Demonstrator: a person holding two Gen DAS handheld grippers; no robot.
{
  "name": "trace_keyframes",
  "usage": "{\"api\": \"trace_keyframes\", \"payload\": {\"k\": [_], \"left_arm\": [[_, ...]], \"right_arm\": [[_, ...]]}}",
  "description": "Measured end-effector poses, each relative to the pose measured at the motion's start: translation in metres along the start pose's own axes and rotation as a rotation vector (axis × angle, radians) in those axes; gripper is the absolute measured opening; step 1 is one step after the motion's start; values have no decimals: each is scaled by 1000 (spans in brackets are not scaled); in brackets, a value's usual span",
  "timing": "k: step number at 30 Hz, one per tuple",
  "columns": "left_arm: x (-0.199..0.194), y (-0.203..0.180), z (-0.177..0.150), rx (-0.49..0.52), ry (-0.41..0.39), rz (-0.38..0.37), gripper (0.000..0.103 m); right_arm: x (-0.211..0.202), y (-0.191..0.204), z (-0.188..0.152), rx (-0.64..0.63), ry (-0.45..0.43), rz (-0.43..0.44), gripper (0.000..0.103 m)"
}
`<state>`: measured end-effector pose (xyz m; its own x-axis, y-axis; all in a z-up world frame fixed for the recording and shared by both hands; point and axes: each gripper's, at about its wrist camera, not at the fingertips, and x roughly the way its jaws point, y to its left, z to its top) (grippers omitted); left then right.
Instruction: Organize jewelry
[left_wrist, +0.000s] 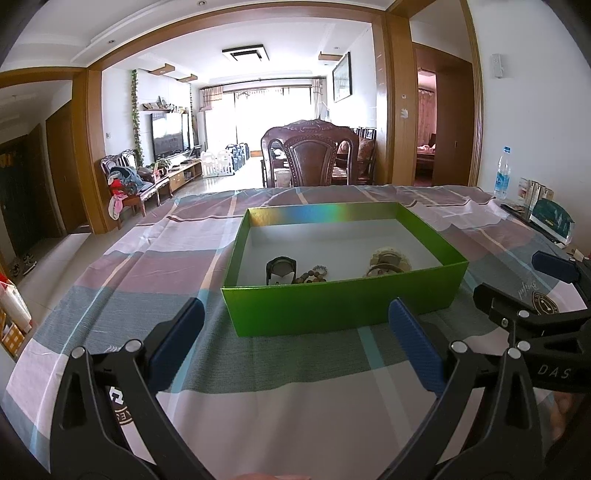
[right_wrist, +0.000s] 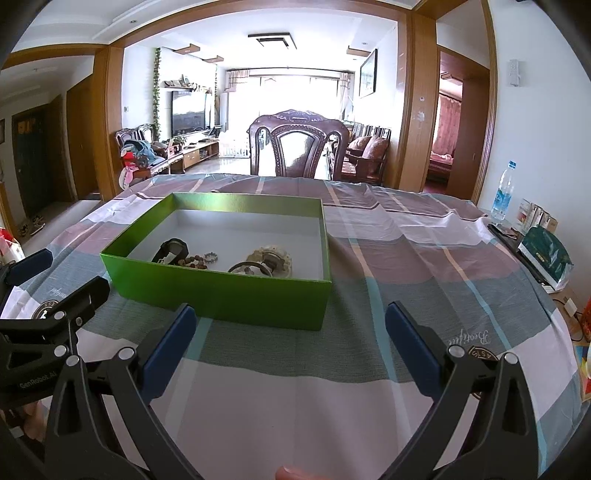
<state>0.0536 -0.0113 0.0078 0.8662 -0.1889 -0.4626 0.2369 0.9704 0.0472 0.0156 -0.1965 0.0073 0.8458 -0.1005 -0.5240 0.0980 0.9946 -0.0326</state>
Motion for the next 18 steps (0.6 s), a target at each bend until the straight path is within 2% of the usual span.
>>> {"api": "trace_keyframes", "payload": {"k": [18], "left_arm": [[1, 1, -1, -2, 8, -3, 99]], "right_arm": [[1, 0, -1, -1, 1, -2, 100]]}}
